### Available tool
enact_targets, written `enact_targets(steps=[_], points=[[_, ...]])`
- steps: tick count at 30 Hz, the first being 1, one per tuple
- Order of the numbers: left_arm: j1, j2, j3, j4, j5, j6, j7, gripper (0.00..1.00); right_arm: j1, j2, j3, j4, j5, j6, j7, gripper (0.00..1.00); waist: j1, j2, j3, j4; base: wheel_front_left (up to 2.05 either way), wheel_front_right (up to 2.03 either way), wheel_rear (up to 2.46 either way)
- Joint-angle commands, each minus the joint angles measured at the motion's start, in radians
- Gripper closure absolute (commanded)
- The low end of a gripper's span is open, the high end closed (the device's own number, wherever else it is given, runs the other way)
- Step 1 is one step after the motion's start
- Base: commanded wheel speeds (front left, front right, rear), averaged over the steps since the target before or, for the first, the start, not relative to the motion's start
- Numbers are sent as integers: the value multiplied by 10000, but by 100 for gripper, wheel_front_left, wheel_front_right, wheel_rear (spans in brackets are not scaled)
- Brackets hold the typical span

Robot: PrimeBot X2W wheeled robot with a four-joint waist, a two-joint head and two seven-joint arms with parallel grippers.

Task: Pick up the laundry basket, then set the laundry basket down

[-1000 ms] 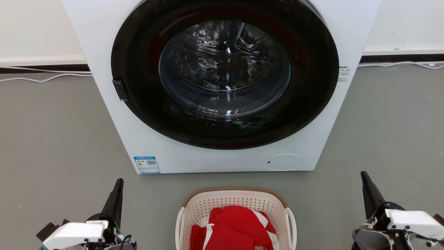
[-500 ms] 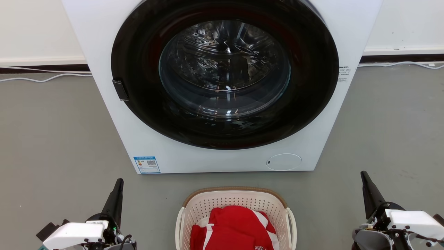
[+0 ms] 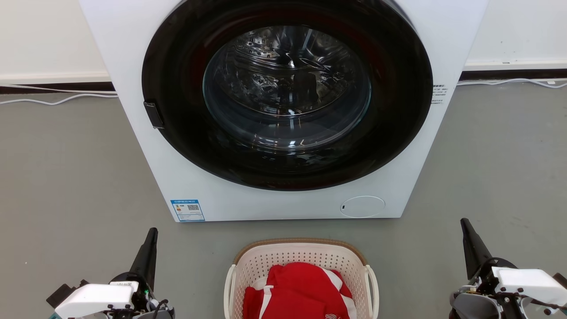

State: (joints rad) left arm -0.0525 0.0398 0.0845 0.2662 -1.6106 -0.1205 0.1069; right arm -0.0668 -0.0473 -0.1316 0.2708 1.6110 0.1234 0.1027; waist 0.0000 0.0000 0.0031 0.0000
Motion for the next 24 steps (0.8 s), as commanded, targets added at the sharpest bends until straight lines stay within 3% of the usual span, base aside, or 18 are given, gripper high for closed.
enact_targets(steps=[1, 24], points=[[-554, 104, 291, -214, 18, -102, 61, 100, -411, -29, 182, -261, -21, 73, 103, 100, 0, 0, 0, 0, 0, 0, 0], [-554, 104, 291, -214, 17, -102, 61, 100, -411, -29, 182, -261, -21, 73, 103, 100, 0, 0, 0, 0, 0, 0, 0]])
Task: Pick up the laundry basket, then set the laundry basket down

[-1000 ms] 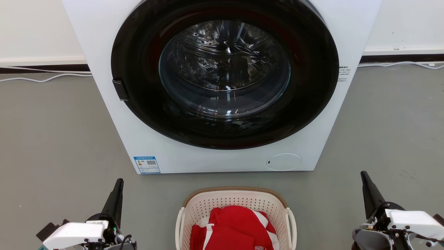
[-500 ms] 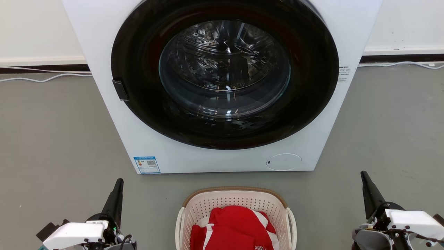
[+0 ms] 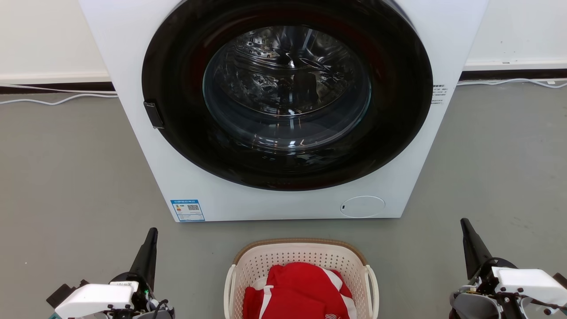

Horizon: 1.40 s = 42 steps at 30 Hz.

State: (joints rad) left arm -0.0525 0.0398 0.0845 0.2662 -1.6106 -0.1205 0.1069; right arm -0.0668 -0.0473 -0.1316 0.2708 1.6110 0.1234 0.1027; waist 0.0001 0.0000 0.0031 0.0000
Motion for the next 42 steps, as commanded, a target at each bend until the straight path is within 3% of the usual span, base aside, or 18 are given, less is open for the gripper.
enact_targets(steps=[1, 7, 8, 18, 22, 42], points=[[-554, 104, 291, -214, 17, -102, 61, 100, -411, -29, 182, -261, -21, 73, 103, 100, -1, 0, 0, 0, 0, 0, 0], [-554, 104, 290, -214, 17, -102, 61, 100, -411, -29, 182, -261, -21, 73, 103, 100, -1, 0, 0, 0, 0, 0, 0], [1, 0, 0, 2, 0, 2, 0, 0, 1, 0, 0, 4, 0, 0, 0, 0, 0, 0, 0, 0, 0, 0, 0], [146, -66, -105, 230, 36, 23, -224, 0, 144, 35, 215, 176, -20, 1, -191, 0, 22, 0, -7, -2, 0, 0, 0], [123, -61, -157, 172, 70, 19, -341, 0, 109, 32, 337, 107, -39, 3, -309, 0, 2, 0, 16, -2, 0, 0, 0], [-62, -33, -401, -292, 990, -1, -900, 0, -116, -64, 893, -272, -780, 15, -877, 0, 0, 0, 73, -21, 0, 0, 0]])
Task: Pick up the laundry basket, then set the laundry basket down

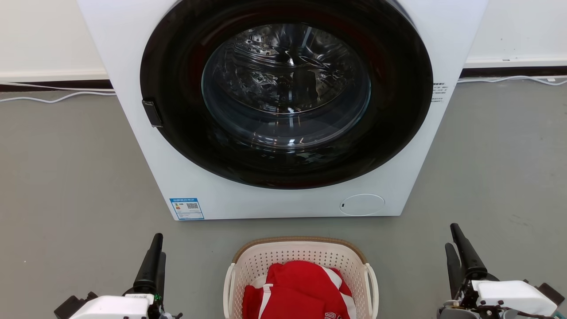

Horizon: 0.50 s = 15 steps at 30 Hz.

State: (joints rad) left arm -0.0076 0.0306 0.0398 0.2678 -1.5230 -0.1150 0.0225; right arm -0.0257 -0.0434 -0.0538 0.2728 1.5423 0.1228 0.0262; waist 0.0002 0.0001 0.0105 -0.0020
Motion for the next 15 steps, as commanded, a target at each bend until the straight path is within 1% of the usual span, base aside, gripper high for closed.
enact_targets(steps=[1, 9, 15], points=[[-518, 60, 33, -332, 212, -58, -85, 0, -532, -98, 135, -319, -141, 21, -141, 0, -2, -1, 1, -4, 0, 0, 0], [-564, 72, -60, -503, 1101, -66, -319, 0, -605, -195, 393, -523, -971, 26, -374, 0, -2, -1, 10, -13, 0, 0, 0], [-577, 81, -104, -632, 2109, -73, -495, 0, -656, -231, 576, -581, -1758, 30, -549, 0, -2, -1, 13, -18, 0, 0, 0]])
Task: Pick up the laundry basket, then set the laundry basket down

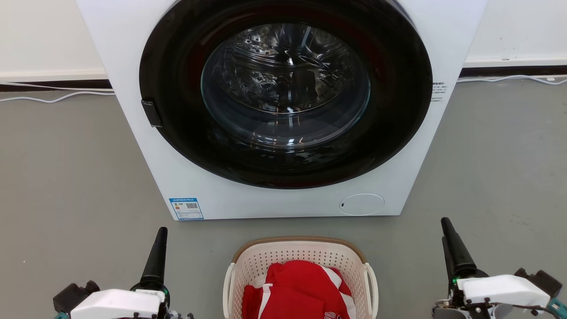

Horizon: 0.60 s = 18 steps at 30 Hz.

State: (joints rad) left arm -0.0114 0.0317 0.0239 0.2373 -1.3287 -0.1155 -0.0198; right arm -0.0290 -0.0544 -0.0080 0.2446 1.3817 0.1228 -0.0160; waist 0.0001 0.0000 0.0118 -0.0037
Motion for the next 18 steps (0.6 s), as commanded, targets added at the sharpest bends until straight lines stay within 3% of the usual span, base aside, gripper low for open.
enact_targets(steps=[1, 18], points=[[-540, 70, 51, -352, 351, -68, -101, 0, -635, -128, 147, -310, -314, 30, -156, 0, -1, 0, 3, -3, 0, 0, 0], [-616, 96, -27, -566, 3834, -86, -628, 0, -849, -216, 527, -448, -3623, 41, -680, 0, -1, 0, 90, -20, 0, 0, 0]])
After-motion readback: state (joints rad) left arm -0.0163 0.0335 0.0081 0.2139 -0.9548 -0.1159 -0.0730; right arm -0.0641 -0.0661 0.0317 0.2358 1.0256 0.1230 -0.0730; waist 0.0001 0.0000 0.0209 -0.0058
